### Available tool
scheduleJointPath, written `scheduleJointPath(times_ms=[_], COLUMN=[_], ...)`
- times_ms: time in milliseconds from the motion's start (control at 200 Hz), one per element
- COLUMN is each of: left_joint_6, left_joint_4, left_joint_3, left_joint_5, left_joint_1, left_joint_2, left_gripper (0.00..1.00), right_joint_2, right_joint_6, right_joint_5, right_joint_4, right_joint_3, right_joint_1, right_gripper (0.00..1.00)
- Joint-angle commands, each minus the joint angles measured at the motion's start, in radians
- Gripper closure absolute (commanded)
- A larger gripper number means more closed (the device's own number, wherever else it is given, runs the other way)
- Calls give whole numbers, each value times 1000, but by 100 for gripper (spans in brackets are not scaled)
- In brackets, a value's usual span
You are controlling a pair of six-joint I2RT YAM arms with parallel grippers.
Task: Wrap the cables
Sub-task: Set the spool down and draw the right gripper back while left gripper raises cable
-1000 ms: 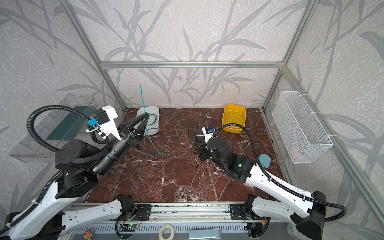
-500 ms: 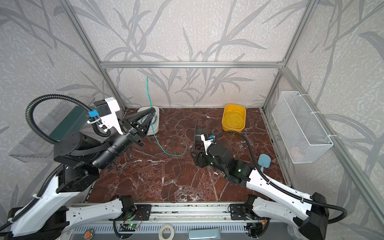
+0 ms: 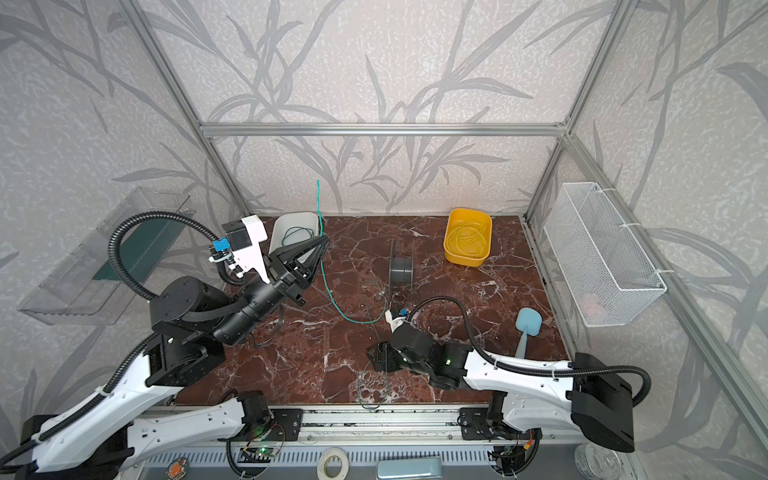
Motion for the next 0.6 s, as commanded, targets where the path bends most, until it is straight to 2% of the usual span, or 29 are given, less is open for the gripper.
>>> scheduleJointPath(times_ms=[0, 335, 470, 595], left_joint_6=[-29, -17, -13, -6], left_joint_4=[62, 65, 59, 46], left_joint_3=[-18, -67, -77, -79], left_joint_5=[5, 4, -5, -10], left_joint_1=[-3, -2, -3, -2], left_joint_2=[-32, -76, -92, -105], left_gripper=[100, 100, 100, 100], right_joint_2=[59, 232, 264, 257], right_joint_6=[76, 120, 128, 125], right_joint_5=[27, -16, -4, 16], right_joint_4=[68, 236, 258, 249], right_joint_3=[0, 6, 10, 5], right_joint_1=[33, 54, 52, 53], right_gripper=[25, 30, 43, 59])
